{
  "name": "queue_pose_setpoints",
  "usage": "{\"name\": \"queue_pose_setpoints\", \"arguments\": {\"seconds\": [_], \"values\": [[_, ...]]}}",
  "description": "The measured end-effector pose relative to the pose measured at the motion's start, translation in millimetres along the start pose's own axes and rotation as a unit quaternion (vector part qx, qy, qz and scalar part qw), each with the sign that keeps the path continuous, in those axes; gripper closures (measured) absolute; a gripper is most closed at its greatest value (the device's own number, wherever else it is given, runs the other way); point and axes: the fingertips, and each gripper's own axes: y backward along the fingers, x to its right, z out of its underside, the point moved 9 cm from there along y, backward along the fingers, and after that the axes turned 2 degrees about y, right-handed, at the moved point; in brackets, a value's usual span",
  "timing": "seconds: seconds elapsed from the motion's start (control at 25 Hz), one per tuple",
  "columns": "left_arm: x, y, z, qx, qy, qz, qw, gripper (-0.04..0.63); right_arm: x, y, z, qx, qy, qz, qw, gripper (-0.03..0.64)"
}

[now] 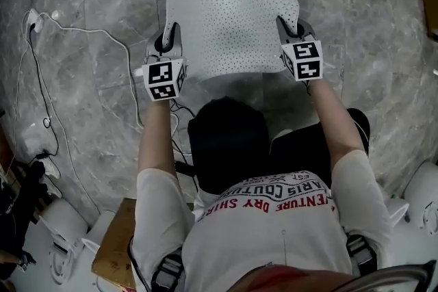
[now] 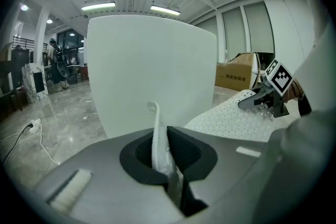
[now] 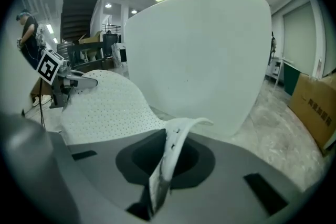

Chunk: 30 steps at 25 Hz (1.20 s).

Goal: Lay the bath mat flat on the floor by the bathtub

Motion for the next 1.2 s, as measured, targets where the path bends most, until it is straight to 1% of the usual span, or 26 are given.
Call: {"name": "queue_pose_setpoints", "arguments": {"seconds": [0.12, 0.32, 0.44, 0.56, 0.64, 0.76, 0.84, 0.92, 1.0, 1.04, 1.08, 1.12, 1.16, 1.2], "values": [[-9.2, -8.7, 10.7, -0.010, 0.011, -0.008, 0.9999, 0.575, -0.9, -10.7, 8.5, -0.015, -0.007, 0.001, 1.000, 0.601], [-25.7, -20.7, 24.9, -0.032, 0.005, -0.013, 0.9994, 0.575, 8.7, -18.7, 29.1, -0.048, -0.022, 0.019, 0.998, 0.601], [-37.2, -26.6, 33.1, -0.045, -0.003, -0.017, 0.9988, 0.575, 17.0, -24.7, 45.9, -0.079, -0.038, 0.029, 0.996, 0.601], [-47.7, -32.6, 48.6, -0.063, 0.005, -0.023, 0.9977, 0.575, 24.0, -30.3, 62.7, -0.107, -0.055, 0.031, 0.992, 0.601], [-51.4, -34.8, 59.4, -0.077, 0.009, -0.024, 0.9967, 0.574, 27.6, -31.5, 70.5, -0.117, -0.056, 0.030, 0.991, 0.601], [-52.1, -38.4, 70.9, -0.091, 0.007, -0.030, 0.9954, 0.574, 31.8, -32.6, 77.1, -0.124, -0.049, 0.034, 0.991, 0.601], [-51.1, -42.3, 76.5, -0.108, 0.010, -0.039, 0.9933, 0.574, 34.9, -35.0, 79.2, -0.124, -0.041, 0.048, 0.990, 0.601], [-50.2, -46.3, 79.1, -0.124, 0.022, -0.052, 0.9906, 0.574, 37.9, -37.3, 80.6, -0.119, -0.035, 0.069, 0.990, 0.601], [-50.2, -48.8, 78.5, -0.125, 0.029, -0.070, 0.9892, 0.573, 38.5, -38.0, 80.3, -0.106, -0.032, 0.080, 0.991, 0.600], [-50.5, -49.3, 77.5, -0.119, 0.029, -0.078, 0.9894, 0.561, 37.7, -38.1, 79.5, -0.100, -0.032, 0.081, 0.991, 0.597], [-51.3, -49.6, 76.2, -0.110, 0.031, -0.084, 0.9899, 0.499, 36.4, -38.5, 78.5, -0.094, -0.031, 0.079, 0.992, 0.581], [-52.3, -49.7, 74.9, -0.102, 0.034, -0.088, 0.9903, 0.405, 34.6, -39.5, 77.6, -0.089, -0.032, 0.075, 0.993, 0.531], [-53.1, -49.7, 74.1, -0.098, 0.038, -0.091, 0.9903, 0.359, 32.8, -40.7, 77.1, -0.085, -0.033, 0.070, 0.993, 0.467], [-53.5, -49.3, 74.0, -0.097, 0.041, -0.093, 0.9901, 0.335, 31.0, -41.7, 77.2, -0.083, -0.035, 0.065, 0.994, 0.453]]}}
